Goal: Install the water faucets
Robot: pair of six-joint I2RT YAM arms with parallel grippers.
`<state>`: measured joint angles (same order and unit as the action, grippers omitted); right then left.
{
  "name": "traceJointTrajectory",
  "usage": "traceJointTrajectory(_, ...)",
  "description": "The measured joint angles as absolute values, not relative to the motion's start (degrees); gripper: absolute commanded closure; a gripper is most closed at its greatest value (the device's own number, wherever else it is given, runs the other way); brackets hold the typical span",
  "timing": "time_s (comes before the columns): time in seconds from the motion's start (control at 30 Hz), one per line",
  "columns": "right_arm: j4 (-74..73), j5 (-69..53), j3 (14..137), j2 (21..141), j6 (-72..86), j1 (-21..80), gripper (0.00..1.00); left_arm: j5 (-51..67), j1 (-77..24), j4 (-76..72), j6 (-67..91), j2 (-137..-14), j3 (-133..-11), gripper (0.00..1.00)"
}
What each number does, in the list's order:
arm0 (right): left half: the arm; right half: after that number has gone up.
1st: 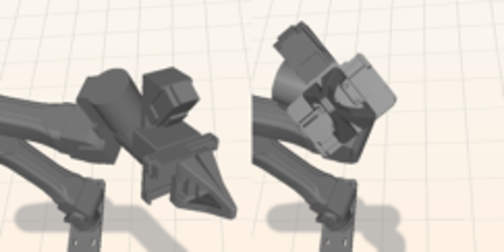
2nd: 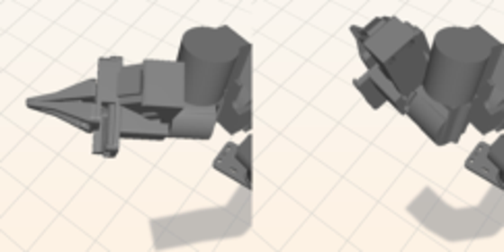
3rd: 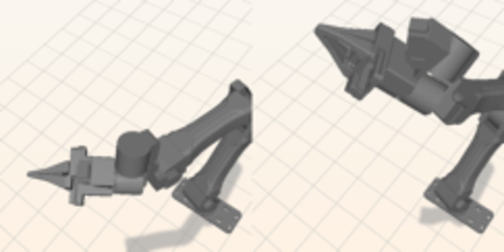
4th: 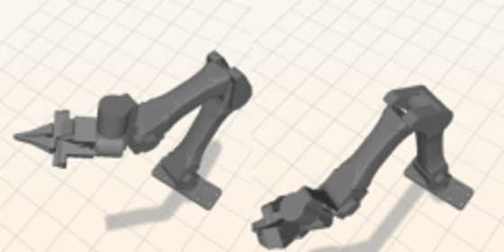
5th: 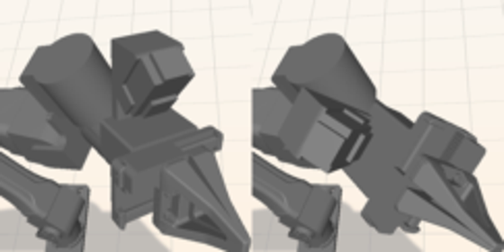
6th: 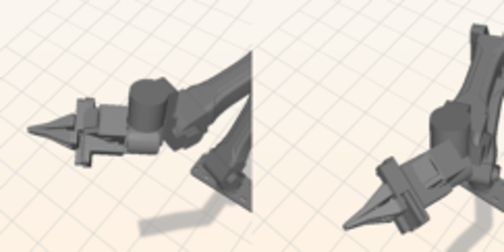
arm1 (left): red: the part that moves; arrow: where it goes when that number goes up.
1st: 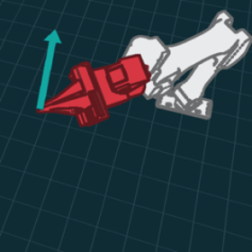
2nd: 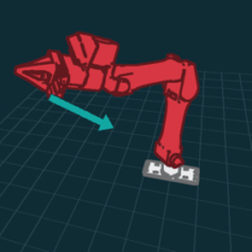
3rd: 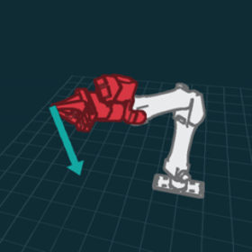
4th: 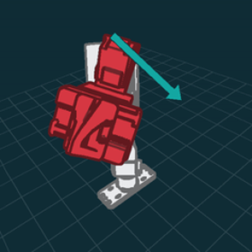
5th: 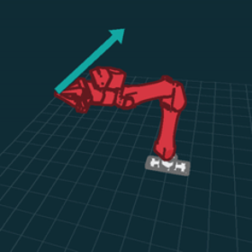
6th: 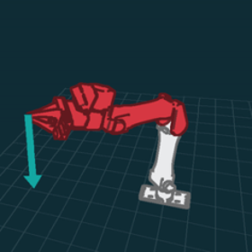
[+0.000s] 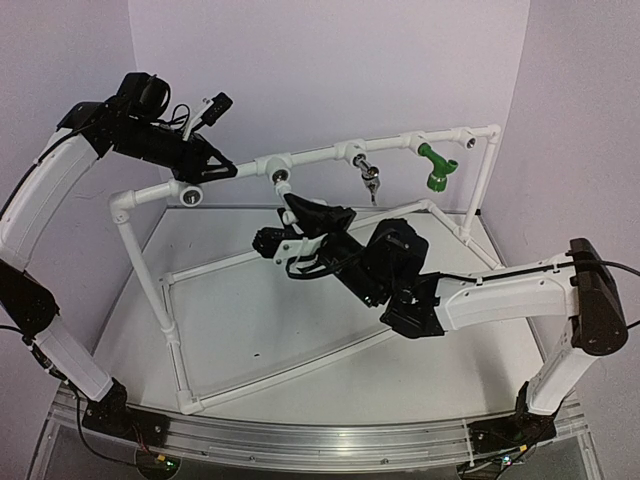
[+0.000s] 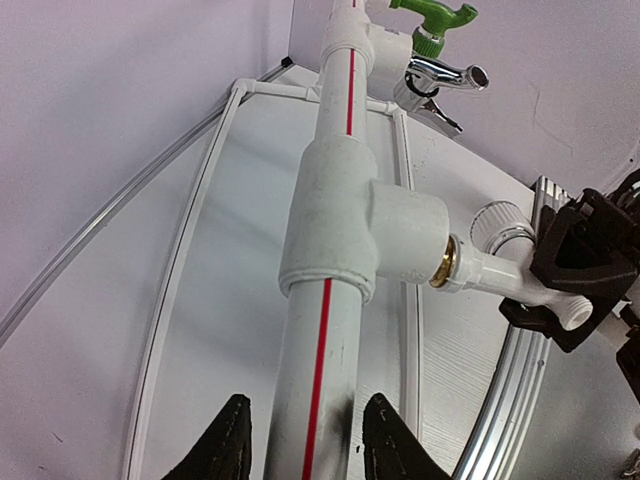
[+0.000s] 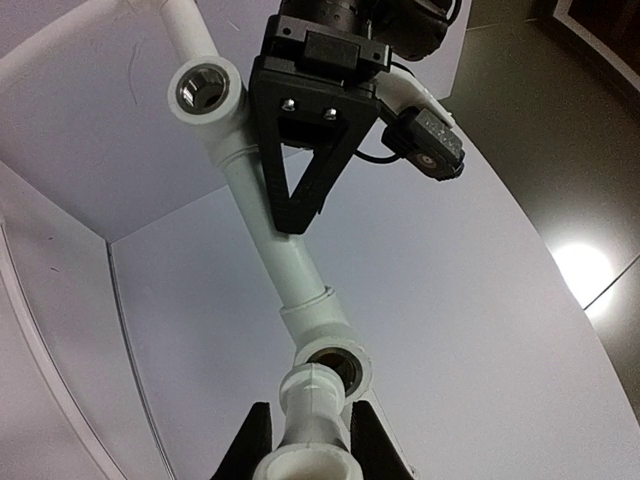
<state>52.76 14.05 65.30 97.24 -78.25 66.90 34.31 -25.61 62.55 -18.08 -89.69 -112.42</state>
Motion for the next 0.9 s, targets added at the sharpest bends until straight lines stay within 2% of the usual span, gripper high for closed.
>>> traceJointTrajectory(0.9, 49.8, 16.7, 67.9, 97.7, -78.6, 67.2, 1.00, 33.8, -25.6, 61.5, -18.0, -89.5, -111.9, 0.64)
